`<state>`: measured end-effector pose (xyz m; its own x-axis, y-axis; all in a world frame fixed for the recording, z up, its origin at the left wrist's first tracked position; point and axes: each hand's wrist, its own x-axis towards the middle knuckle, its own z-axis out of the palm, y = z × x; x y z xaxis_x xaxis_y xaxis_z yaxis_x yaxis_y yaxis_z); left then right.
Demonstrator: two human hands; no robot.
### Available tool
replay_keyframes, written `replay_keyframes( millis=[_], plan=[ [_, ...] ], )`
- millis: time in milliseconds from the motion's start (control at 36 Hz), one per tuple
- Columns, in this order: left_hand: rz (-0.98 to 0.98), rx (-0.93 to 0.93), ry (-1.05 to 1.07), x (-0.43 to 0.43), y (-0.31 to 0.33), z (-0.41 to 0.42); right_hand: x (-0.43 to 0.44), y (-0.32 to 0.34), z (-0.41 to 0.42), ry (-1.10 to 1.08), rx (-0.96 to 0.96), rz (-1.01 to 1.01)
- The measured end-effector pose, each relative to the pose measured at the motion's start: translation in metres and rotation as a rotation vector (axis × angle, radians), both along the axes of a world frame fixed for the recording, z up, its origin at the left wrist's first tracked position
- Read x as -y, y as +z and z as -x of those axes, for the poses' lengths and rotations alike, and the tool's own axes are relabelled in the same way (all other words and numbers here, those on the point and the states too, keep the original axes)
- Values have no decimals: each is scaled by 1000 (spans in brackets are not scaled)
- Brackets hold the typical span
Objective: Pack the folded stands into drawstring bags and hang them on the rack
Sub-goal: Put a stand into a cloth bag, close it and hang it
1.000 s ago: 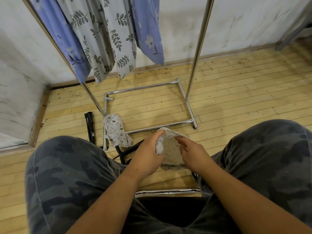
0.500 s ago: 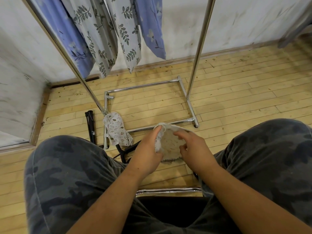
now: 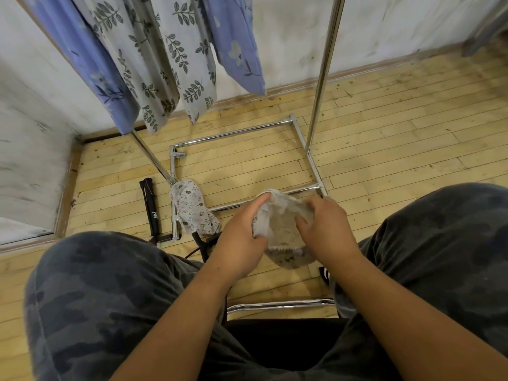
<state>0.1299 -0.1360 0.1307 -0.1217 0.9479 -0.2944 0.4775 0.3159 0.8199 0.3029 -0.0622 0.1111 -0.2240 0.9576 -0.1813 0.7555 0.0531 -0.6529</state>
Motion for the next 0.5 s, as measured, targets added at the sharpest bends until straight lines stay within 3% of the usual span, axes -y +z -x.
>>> replay_keyframes(
  millis=[250,500],
  plan=[
    [179,179,224,-21,-35,12,-5,-26,4,-87,-112,378],
    [373,292,423,-50,-103,45,-7,-45,19,-244,-85,506]
  ],
)
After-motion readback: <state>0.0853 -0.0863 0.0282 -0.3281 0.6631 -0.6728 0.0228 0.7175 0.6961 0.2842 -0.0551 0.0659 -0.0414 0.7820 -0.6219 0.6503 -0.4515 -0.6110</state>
